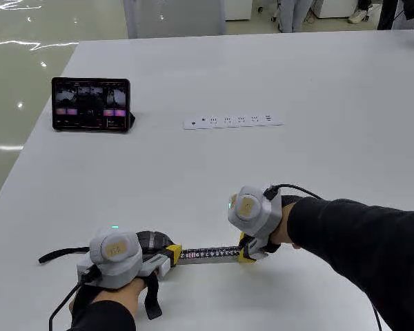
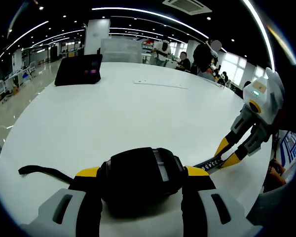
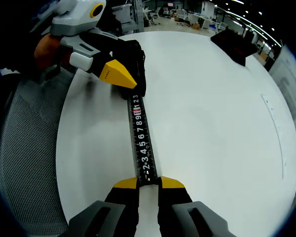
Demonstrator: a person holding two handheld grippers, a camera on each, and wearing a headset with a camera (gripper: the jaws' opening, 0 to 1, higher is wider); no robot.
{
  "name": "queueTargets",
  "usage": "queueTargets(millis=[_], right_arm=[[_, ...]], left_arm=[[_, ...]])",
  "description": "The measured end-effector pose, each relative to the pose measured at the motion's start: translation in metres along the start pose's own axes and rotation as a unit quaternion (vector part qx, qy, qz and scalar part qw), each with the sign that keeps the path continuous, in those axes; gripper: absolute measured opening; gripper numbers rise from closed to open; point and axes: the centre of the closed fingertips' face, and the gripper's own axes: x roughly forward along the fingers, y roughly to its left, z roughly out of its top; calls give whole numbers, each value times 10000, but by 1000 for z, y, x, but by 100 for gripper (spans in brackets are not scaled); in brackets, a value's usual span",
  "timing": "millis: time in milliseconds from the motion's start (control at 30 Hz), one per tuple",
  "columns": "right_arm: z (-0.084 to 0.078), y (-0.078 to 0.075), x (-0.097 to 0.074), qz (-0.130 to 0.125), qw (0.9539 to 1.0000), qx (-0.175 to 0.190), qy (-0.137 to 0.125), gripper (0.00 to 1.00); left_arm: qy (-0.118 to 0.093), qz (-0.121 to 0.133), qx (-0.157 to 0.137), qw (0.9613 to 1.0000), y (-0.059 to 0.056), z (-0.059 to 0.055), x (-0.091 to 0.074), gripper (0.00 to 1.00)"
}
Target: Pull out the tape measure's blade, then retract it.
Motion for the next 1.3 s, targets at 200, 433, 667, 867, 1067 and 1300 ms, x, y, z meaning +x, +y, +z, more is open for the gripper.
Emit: queueTargets(millis=[200, 433, 667, 867, 1067, 1300], right_arm=[[3, 0, 1, -9, 10000, -8, -18, 10], [5, 1, 1, 7, 9999, -110, -39, 10], [7, 1, 2, 13, 10000, -89, -21, 10], [9, 2, 3, 15, 10000, -83, -18, 10], [10, 2, 3, 9, 10000, -58, -32, 10], [12, 2, 4, 18, 10000, -42, -59, 10]], left_arm=[[3, -3, -3, 10000, 0, 0, 0, 61], [1, -4, -9, 10000, 0, 0, -1, 61], [1, -6, -13, 10000, 0, 0, -1, 61], [4, -6, -22, 10000, 0, 0, 0, 61], [3, -16, -36, 10000, 0, 0, 0, 61], [16, -33, -39, 10000, 0, 0, 0, 61]])
